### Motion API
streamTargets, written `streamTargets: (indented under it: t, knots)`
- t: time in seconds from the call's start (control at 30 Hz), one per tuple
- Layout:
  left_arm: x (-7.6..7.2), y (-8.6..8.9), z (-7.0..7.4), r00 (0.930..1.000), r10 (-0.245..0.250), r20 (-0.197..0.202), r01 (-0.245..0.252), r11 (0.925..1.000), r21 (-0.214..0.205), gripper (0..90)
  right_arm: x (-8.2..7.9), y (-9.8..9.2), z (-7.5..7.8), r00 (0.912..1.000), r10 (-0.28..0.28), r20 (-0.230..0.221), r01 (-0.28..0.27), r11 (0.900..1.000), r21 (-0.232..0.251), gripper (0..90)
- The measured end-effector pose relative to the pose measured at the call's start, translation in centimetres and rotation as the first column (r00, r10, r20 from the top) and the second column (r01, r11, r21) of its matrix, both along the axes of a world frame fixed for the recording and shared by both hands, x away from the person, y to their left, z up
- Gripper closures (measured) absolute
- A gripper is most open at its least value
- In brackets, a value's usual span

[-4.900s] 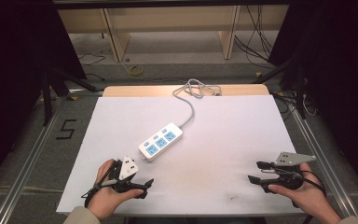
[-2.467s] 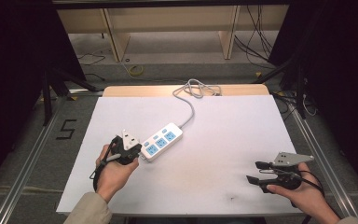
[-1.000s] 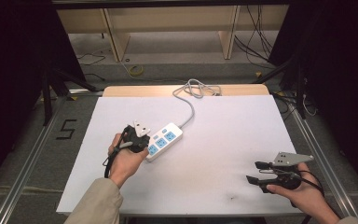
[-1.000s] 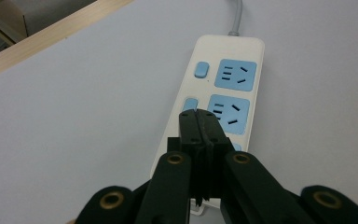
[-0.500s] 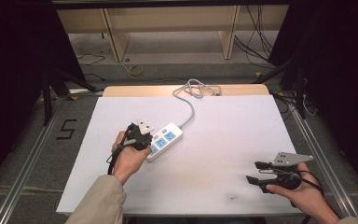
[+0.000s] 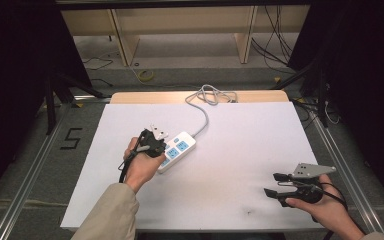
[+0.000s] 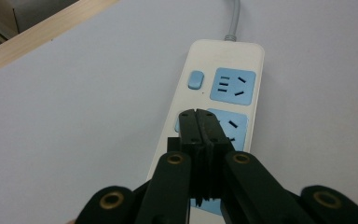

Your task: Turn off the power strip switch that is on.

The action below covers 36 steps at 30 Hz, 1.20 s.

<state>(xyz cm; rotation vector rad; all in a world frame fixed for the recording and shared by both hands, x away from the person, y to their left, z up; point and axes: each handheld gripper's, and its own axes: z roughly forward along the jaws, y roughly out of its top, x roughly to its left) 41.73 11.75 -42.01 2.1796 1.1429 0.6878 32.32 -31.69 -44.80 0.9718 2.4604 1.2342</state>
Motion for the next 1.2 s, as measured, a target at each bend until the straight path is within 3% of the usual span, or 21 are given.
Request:
streamTargets:
  t: [1.2]
  knots:
    - [1.8,-0.4,-0.6,0.9997,0.009,-0.024,-0.009,1.0,0.003,89.9,0.0,0.0,0.0,1.0,0.001,-0.005,-0.001,1.0,-0.001,32.6]
